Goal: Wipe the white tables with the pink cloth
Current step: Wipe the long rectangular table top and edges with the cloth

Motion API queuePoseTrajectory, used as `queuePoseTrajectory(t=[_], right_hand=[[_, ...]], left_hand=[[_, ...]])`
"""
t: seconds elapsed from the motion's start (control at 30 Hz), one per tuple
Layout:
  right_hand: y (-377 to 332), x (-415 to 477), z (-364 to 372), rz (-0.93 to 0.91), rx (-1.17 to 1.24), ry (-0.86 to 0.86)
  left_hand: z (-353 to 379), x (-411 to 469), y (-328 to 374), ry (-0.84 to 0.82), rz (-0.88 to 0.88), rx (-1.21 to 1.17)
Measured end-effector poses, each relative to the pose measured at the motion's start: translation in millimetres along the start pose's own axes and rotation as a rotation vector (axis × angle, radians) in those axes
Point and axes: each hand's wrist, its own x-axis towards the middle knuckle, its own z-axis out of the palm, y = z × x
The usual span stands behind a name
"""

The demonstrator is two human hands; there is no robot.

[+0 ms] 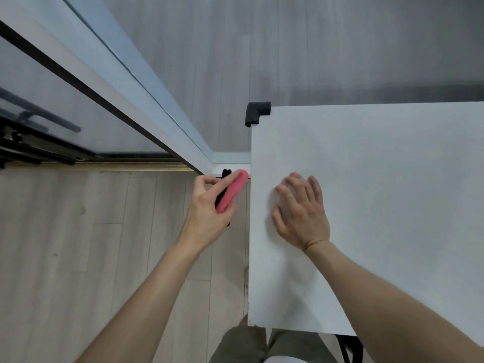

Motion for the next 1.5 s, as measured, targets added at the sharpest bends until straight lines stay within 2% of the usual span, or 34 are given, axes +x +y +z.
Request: queuePoseTrajectory(t=[0.13,0.3,0.4,0.47,0.67,0.87,1.03,1.17,1.27,1.4,1.43,1.5], right_hand=[[-0.4,1.8,-9.2,0.036,0.040,-0.105],[-22.4,12.4,-60.5,0.288,0.497,-0.258],[-38.5,24.2,-102.4,0.254,0.616,-0.429],[-39.4,33.9,-119.0,0.228,0.612,-0.489],[-12.1,45.2,-155.2,0.313,0.550,-0.418],[3.0,44.6,-170.2,0.342,0.515,-0.564],[27.6,58.4,-165.8,0.369,0.369,-0.610],[74.1,82.6,-148.7,0.470,0.136,-0.523],[94.0,127.8,-138.4,0.460,0.110,-0.315],[98.1,183.4,-114.4,0.183,0.020,0.112],[100.1,190.0,-101.7,0.108,-0.013,0.150],[103.1,189.8,-74.6,0.056,-0.042,0.078]], left_hand=[[-21.5,-0.7,26.9,-0.161,-0.078,-0.064],[-26.8,8.5,53.3,-0.249,-0.069,0.025],[-21.7,17.4,79.1,-0.376,-0.022,0.073],[-17.6,24.7,95.5,-0.435,0.025,0.124],[-20.0,38.2,114.1,-0.543,0.044,0.328],[1.5,50.2,141.7,-0.517,0.193,0.427],[18.2,69.9,142.3,-0.434,0.183,0.486],[34.3,87.9,125.7,-0.523,0.197,0.788],[50.2,112.5,116.4,-0.527,0.163,0.892],[74.9,125.6,103.9,-0.530,0.101,0.965],[79.1,125.4,99.8,-0.519,0.097,0.977],[82.0,124.9,93.5,-0.507,0.098,0.972]])
